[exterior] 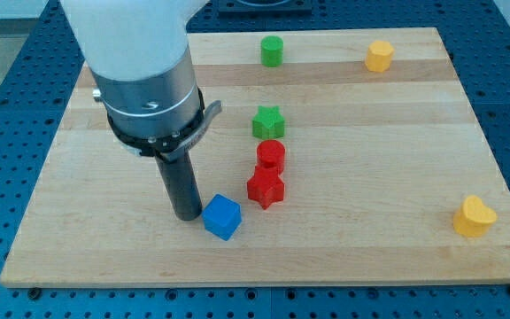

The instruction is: Move the blue cube to bottom center

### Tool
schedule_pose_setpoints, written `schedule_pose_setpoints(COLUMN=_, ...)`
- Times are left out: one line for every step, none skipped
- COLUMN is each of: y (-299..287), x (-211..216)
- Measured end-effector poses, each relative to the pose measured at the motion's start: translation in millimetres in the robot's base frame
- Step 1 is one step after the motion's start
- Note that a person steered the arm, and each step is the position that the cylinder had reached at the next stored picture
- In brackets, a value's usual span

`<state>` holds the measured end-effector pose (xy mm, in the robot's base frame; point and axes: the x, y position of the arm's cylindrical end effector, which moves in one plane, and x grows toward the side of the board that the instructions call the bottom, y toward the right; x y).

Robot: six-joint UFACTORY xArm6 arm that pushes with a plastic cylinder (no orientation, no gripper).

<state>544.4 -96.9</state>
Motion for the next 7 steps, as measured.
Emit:
schedule_pose_setpoints(y=6, x=0)
schedule_pose_setpoints(y=23, x=1)
schedule_pose_setpoints(y=51, x=1)
schedule_pose_setpoints(y=51, x=1)
schedule_pose_setpoints(y=52, x=1)
schedule_pose_setpoints(y=52, x=1)
schedule_pose_setpoints(y=60, x=1)
